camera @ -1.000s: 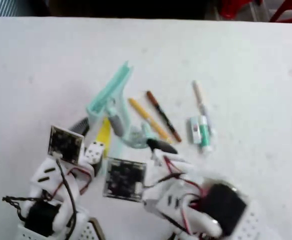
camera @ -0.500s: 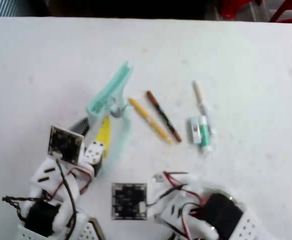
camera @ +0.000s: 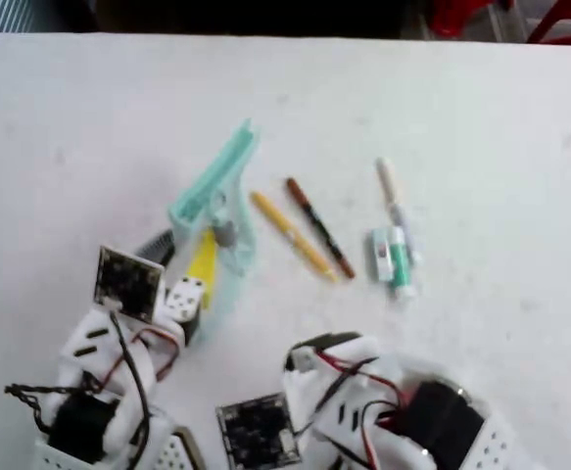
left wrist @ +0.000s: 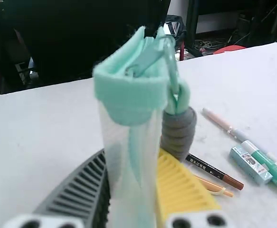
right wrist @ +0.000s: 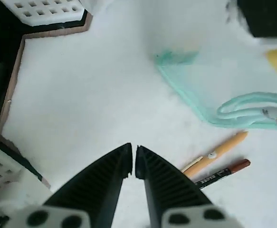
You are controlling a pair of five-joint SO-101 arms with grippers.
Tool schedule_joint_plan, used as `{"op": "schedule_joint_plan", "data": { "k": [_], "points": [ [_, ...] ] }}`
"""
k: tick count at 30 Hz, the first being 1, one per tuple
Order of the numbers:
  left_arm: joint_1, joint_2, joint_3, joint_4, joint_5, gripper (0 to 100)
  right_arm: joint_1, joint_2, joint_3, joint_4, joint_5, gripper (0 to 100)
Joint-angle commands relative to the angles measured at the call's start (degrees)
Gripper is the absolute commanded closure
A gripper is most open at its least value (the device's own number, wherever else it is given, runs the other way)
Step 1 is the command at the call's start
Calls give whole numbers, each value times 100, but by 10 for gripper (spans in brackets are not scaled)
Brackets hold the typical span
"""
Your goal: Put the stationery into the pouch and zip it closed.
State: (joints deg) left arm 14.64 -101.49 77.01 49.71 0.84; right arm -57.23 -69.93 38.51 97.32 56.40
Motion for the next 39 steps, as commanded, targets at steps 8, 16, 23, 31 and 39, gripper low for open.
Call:
{"op": "schedule_joint_plan", "data": {
  "k": [8,16,23,31,39],
  "points": [
    [-154,31,176,-70,-18,940,664,31,-2541,110,-211,981],
    [-154,31,185,-97,-9,941,875,119,-3692,-655,-2514,913],
    [-13,31,185,-9,-35,940,848,1209,-1925,-2422,-2532,752],
    [136,31,176,114,-53,940,875,2264,-1864,-2686,-2558,882],
    [145,31,176,105,-53,940,901,2167,-1802,-2932,-2567,882]
  ]
}}
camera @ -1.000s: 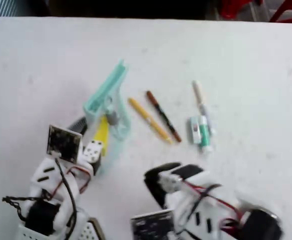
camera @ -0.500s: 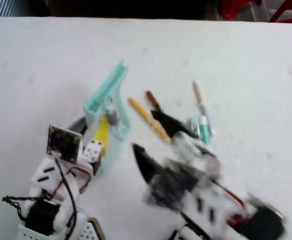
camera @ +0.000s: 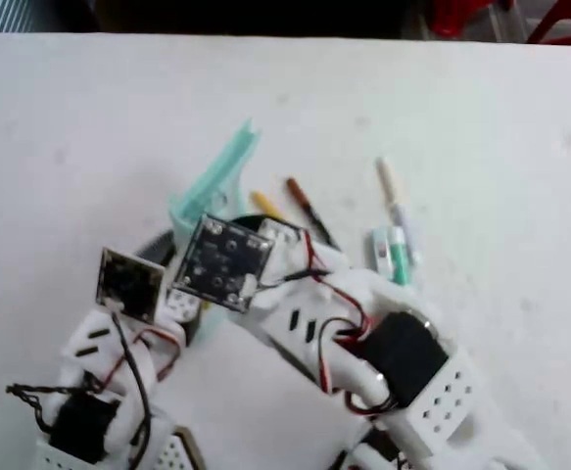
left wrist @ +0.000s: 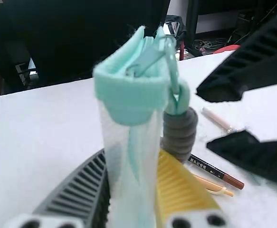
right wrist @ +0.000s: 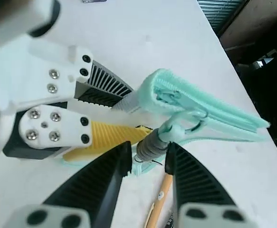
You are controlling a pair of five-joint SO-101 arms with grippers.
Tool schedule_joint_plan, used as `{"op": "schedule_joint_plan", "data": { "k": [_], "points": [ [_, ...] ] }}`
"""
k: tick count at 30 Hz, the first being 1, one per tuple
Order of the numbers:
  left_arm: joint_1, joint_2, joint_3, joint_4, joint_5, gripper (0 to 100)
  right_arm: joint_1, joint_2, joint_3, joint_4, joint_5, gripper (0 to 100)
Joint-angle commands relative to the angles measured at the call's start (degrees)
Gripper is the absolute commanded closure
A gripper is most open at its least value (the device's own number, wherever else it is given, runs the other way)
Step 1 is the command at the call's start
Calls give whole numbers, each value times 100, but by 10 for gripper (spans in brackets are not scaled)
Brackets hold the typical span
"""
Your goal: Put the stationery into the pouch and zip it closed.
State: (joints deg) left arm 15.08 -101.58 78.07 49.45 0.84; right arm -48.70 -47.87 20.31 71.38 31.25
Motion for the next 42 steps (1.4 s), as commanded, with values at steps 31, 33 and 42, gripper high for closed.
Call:
{"op": "schedule_joint_plan", "data": {
  "k": [31,33,42],
  "points": [
    [84,40,79,141,-53,940,-92,-75,1433,-2123,-897,941],
    [110,40,79,149,-53,939,-48,-75,1363,-2114,-897,986],
    [101,40,-308,563,193,711,435,-84,1345,-2088,-897,981]
  ]
}}
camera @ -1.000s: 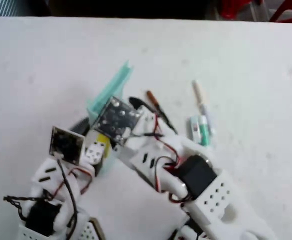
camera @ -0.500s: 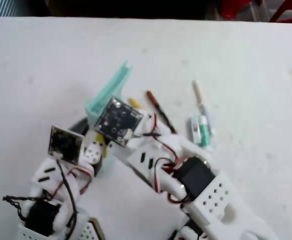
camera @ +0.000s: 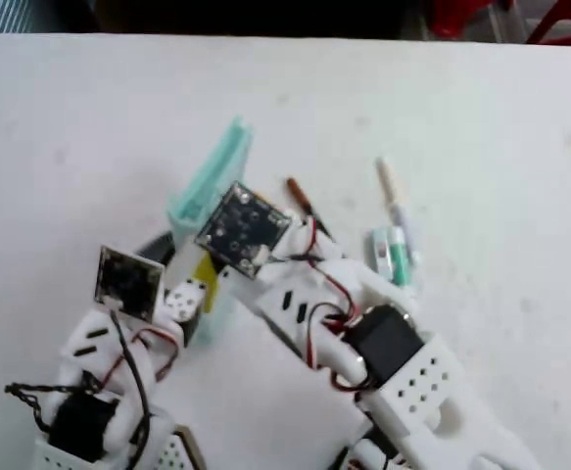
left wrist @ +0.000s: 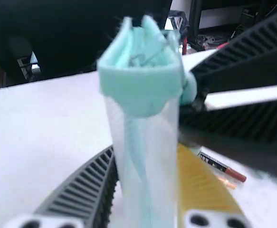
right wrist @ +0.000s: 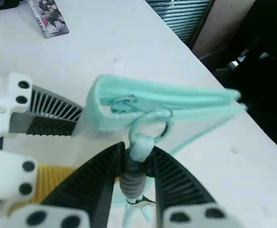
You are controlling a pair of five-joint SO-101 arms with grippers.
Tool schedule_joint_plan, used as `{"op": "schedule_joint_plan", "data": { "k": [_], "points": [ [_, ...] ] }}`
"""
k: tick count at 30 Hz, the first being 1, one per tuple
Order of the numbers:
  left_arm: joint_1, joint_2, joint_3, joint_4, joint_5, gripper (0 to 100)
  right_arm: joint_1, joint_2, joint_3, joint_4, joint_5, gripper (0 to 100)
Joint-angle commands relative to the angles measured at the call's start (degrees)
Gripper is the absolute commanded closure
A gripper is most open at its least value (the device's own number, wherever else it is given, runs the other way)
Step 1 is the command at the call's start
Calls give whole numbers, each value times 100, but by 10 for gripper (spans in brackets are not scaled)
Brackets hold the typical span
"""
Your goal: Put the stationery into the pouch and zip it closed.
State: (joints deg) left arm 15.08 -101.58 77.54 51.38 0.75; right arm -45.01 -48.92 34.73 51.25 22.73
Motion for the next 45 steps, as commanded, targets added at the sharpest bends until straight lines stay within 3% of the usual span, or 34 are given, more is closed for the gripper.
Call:
{"op": "schedule_joint_plan", "data": {
  "k": [1,7,15,23,33,45],
  "points": [
    [92,40,-308,378,290,716,66,22,-88,-66,-44,981],
    [75,40,-413,264,325,753,57,-374,-141,418,-35,981],
    [127,-374,-853,185,343,872,57,-1270,-132,1051,457,981],
    [365,-338,-782,308,334,876,-479,-1270,-202,954,484,981],
    [330,-338,-774,589,316,936,655,-1253,-1125,400,466,981],
    [330,-338,-536,633,35,979,831,163,-1099,-268,484,981]
  ]
}}
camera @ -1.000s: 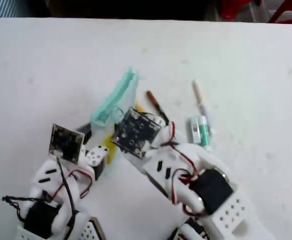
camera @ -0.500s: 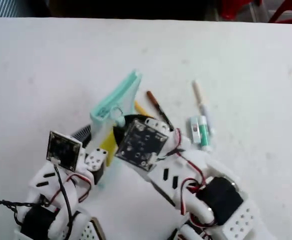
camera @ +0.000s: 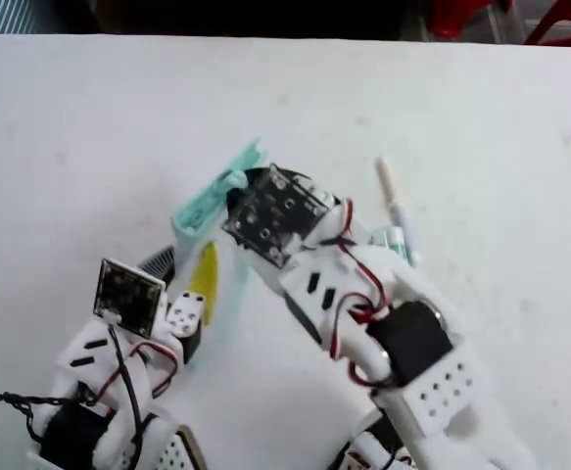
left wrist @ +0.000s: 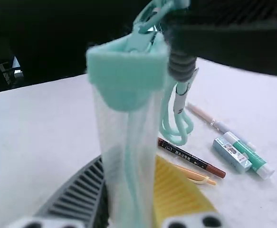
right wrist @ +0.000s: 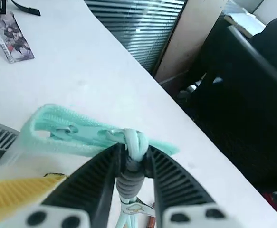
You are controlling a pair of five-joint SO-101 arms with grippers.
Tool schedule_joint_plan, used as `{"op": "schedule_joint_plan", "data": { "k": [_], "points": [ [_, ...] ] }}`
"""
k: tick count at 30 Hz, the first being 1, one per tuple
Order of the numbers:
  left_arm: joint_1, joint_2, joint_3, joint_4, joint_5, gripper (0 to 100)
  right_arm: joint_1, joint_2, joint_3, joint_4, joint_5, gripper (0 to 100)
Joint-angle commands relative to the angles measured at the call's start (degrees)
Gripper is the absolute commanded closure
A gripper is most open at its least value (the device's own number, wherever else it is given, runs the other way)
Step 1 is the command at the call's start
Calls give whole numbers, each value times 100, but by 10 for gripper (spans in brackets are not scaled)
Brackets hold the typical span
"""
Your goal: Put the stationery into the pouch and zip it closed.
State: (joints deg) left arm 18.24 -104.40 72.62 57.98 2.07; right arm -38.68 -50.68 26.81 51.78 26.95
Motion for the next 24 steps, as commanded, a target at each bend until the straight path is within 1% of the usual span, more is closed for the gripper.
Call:
{"op": "schedule_joint_plan", "data": {
  "k": [1,14,24],
  "points": [
    [13,-57,-18,-26,-97,979,251,400,-308,-391,62,981],
    [22,-57,-9,-26,-97,979,1393,1191,-308,-1077,62,981],
    [22,-57,9,-26,-97,979,1684,1763,-316,-1613,62,981]
  ]
}}
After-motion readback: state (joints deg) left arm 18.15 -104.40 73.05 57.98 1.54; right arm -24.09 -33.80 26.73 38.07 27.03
